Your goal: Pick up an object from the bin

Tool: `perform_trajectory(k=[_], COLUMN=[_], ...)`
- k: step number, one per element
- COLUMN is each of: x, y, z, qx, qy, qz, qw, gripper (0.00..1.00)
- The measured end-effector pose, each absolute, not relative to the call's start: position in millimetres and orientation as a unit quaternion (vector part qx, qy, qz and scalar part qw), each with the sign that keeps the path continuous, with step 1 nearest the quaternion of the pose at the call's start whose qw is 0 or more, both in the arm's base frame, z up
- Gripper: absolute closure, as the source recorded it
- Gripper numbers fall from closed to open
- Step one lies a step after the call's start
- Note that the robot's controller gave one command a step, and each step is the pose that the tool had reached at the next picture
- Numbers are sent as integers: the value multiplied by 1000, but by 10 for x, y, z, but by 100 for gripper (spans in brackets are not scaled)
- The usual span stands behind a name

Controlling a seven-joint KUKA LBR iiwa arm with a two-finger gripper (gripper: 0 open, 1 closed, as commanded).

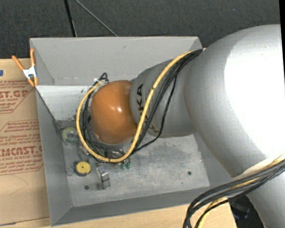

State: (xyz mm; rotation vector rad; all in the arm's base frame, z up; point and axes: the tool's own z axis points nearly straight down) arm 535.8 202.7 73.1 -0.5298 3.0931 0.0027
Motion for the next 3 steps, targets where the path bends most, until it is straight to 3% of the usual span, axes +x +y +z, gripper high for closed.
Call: perform_trajectory(k=[1,2,3], x=[5402,5405,5203], y=[2332,2325,2288], z=[697,706,2625], qx=[-31,-31,-14], qy=[1000,1000,1000], qz=[1,1,2], qw=[1,0,3], gripper=[0,100,100])
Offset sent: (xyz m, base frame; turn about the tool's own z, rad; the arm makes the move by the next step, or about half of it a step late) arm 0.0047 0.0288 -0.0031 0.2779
